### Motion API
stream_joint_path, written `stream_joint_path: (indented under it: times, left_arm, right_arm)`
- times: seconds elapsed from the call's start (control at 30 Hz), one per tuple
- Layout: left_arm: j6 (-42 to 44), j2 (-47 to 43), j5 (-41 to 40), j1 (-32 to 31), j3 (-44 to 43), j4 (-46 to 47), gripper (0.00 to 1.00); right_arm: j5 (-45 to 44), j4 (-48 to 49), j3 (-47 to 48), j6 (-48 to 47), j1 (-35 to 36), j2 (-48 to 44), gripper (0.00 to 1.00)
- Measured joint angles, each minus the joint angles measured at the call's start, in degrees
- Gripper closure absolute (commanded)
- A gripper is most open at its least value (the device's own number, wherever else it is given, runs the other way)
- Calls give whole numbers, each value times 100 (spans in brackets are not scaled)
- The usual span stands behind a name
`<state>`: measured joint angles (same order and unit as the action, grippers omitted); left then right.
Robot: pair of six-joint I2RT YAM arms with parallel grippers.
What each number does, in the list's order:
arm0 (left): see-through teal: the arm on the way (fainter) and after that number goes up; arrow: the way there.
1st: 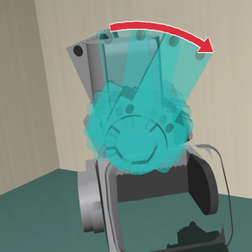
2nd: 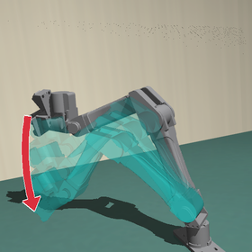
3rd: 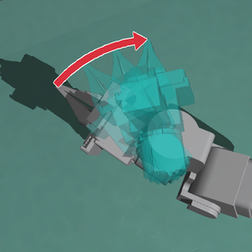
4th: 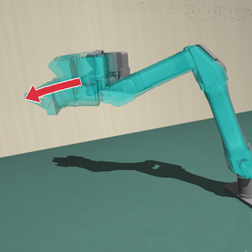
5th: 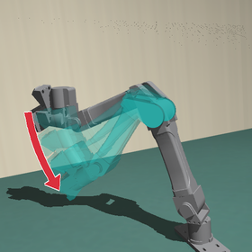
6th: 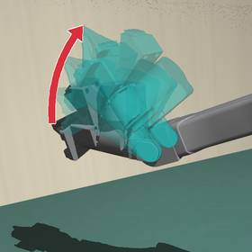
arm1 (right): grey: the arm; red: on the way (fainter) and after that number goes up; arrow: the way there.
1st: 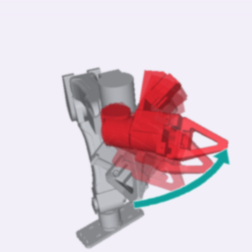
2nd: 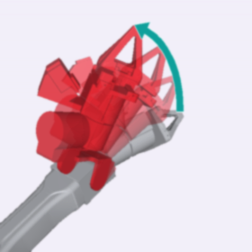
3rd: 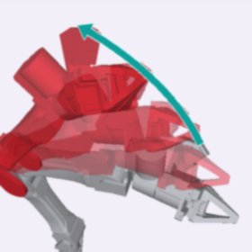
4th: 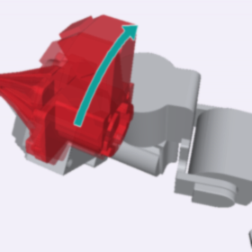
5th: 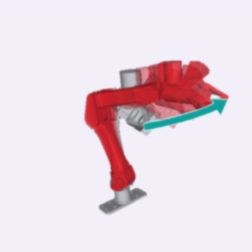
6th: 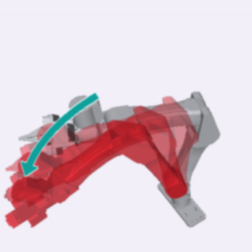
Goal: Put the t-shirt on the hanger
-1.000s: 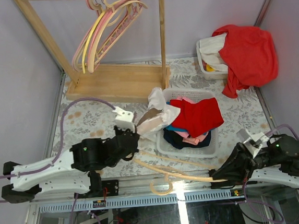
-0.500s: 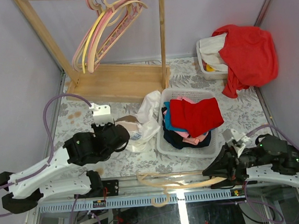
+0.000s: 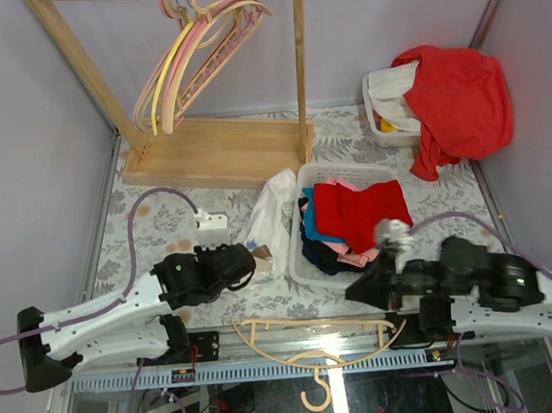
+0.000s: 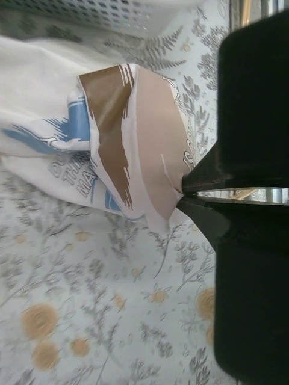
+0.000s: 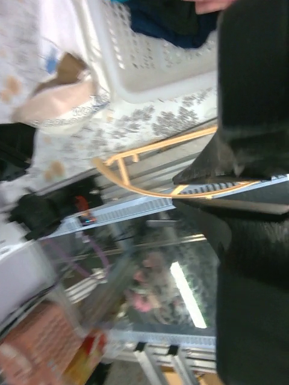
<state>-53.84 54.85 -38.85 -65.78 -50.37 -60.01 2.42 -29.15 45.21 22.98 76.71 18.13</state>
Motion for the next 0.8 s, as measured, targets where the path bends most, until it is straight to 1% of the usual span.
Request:
stream_joint_path:
  times: [0.03,0.07,0.1,0.13,0.2,0.27,0.3,0.33,0.37,0.43,0.47,0.5,0.6,0.67,0.73,0.8]
  left_arm:
    - [-52,31,127,0,177,94,91]
    - [-111,50,243,0,323,175,88]
    - [-186,52,345,0,452,243,85]
    - [-260,33,431,0,553,286,81]
    - [-470,-103,560,-31,734,341,71]
    - [-632,-293,656,-63,804,343,61]
    - [-706,-385,702,-76,807,369,54]
    - [-743,-455,734,-92,802,422,37]
    - [-748,-476,758,-94,772,448,34]
    - [-739,-391,776,-98,601,442,27]
    - [-704,-264,774,-103,404,446,22]
    - [-654,-179,774,-105,275,487,20]
    - [-448,199,750,-136,-313,680,15]
    - [-275,507,719,-136,-732,870,8]
    - [-118,713,662,-136,-981,1043,5]
    - [44,824,614,-79,-1060,1235,6]
  right_arm:
    - [55,17,20,-26,0,415,61]
    - [166,37,35,-39,0,872,41]
    - [240,37,37,-44,0,1283,31]
    - [319,35,31,-4,0,1541,27]
    - [393,26,-24,-50,0,2039,23]
    - [426,-17,-57,-48,0,2275,19]
    - [428,-11,-57,-46,0,2343,15]
    - [422,9,-57,-39,0,2402,12]
    - [411,24,-57,-11,0,2455,9]
    - [282,22,-39,66,0,2588,7]
    - [155,2,-11,118,0,2686,7]
    - [44,-39,37,153,-11,2789,8]
    - [-184,-133,256,229,-190,3154,13]
    - [-232,-125,387,264,-485,3370,16]
    - [-216,-76,426,293,-828,3499,17]
    - [-127,-55,426,315,-1154,3591,17]
